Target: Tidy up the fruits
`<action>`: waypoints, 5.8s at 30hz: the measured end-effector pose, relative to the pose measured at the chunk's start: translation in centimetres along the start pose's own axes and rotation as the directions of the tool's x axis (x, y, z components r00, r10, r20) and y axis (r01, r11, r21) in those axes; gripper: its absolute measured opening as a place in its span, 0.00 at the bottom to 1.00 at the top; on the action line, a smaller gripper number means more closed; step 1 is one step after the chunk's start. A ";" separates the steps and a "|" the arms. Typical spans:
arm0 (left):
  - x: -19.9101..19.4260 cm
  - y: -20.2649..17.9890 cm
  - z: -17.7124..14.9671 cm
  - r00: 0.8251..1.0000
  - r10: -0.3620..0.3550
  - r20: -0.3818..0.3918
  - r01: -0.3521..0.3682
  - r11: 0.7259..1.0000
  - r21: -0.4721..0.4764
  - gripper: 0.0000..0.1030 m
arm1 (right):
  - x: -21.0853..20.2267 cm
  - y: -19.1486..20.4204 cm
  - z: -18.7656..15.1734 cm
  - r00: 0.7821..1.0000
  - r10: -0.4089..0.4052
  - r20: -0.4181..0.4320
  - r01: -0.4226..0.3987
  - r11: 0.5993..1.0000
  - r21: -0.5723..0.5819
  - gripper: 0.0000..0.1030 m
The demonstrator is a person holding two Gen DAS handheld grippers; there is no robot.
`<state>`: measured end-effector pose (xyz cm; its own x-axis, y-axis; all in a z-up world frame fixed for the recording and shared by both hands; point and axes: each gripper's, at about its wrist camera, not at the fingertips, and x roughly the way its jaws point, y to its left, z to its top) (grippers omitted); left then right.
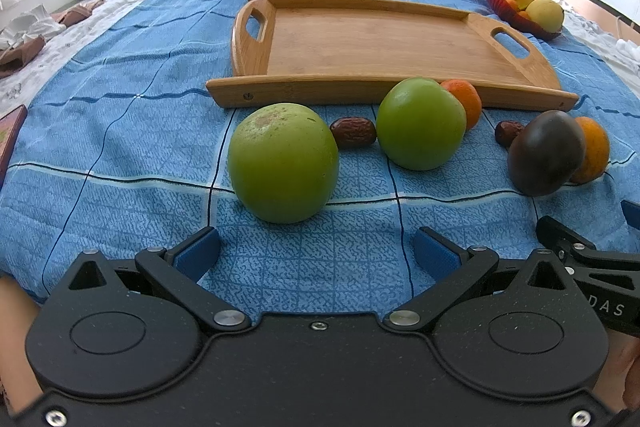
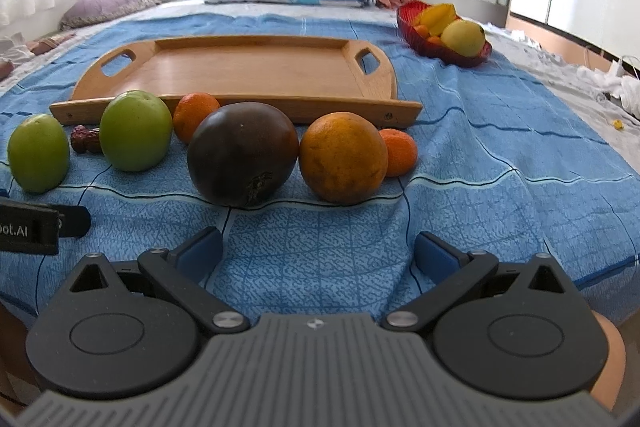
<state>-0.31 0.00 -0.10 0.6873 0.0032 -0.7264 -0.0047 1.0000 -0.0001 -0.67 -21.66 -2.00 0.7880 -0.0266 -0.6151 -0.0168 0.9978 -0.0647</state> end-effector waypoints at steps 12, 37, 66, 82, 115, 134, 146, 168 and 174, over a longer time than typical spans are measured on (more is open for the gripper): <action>-0.8 0.1 -1.3 0.994 0.014 0.109 -0.013 1.000 -0.010 1.00 | -0.4 -0.5 -0.2 0.998 0.020 0.055 -0.020 1.000 0.002 1.00; -1.7 3.3 0.9 0.981 -0.042 0.187 0.062 0.993 -0.101 0.58 | -1.5 3.9 2.2 0.976 0.095 0.198 -0.067 0.988 -0.141 0.73; -1.4 2.9 2.1 0.985 -0.037 0.166 0.055 0.993 -0.106 0.53 | 0.7 2.7 4.3 0.974 0.102 0.204 -0.091 0.994 -0.062 0.58; -1.4 4.0 8.6 0.974 -0.079 0.210 0.104 0.988 -0.111 0.53 | 0.9 -1.0 9.6 0.964 0.115 0.239 -0.129 0.991 0.043 0.58; 7.8 3.1 12.4 0.996 -0.059 0.067 0.065 0.995 -0.077 0.53 | 10.0 -2.2 14.1 0.995 0.097 -0.021 -0.097 0.995 0.016 0.58; 7.0 2.2 10.8 0.982 -0.125 0.140 0.130 0.991 -0.027 0.93 | 9.6 -1.5 12.7 0.991 0.120 0.053 -0.120 0.993 -0.002 0.78; 5.1 2.4 9.6 0.964 -0.178 0.199 0.185 0.983 -0.018 1.00 | 7.5 -1.5 11.4 0.979 0.145 0.141 -0.151 0.988 0.030 0.90; 1.5 0.9 6.1 0.939 -0.236 0.251 0.233 0.972 0.039 1.00 | 2.3 -2.0 6.7 0.976 0.052 0.212 -0.066 0.996 0.061 1.00; 1.5 0.7 5.4 0.942 -0.233 0.243 0.232 0.972 0.036 1.00 | 1.9 -2.4 5.5 0.980 0.035 0.194 -0.054 0.994 0.094 1.00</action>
<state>4.60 0.68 2.52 0.8246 -0.2294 -0.5172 0.1807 0.9730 -0.1435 4.30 -23.75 1.30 0.8912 0.0205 -0.4532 -0.0013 0.9991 0.0426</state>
